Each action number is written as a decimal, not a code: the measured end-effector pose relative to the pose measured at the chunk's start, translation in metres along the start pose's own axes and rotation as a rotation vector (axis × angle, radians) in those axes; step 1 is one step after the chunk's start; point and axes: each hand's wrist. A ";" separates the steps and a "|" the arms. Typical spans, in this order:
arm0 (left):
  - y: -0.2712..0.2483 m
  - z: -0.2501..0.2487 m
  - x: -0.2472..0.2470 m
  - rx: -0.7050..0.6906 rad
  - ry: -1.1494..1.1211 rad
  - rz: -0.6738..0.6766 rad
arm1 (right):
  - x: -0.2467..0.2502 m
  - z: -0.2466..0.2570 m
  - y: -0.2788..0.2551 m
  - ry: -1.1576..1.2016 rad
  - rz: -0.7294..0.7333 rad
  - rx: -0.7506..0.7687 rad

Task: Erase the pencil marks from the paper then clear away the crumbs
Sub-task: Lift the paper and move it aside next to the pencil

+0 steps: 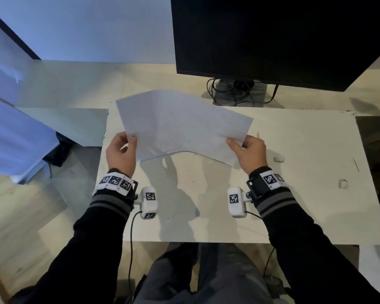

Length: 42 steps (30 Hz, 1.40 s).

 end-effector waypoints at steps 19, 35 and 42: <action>0.005 -0.002 0.007 -0.045 0.316 -0.033 | -0.015 0.005 -0.008 -0.141 -0.043 0.048; 0.014 -0.012 -0.010 -0.112 0.371 0.041 | -0.015 0.007 -0.003 -0.177 0.010 0.028; 0.009 0.000 -0.007 -0.111 0.399 0.054 | -0.015 -0.002 -0.007 -0.111 0.012 0.018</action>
Point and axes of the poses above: each hand's wrist, its own y-axis towards the middle knuckle, its own x-axis out of the back of the hand, z = x × y, and after that the axes turned 3 degrees about x, right-handed
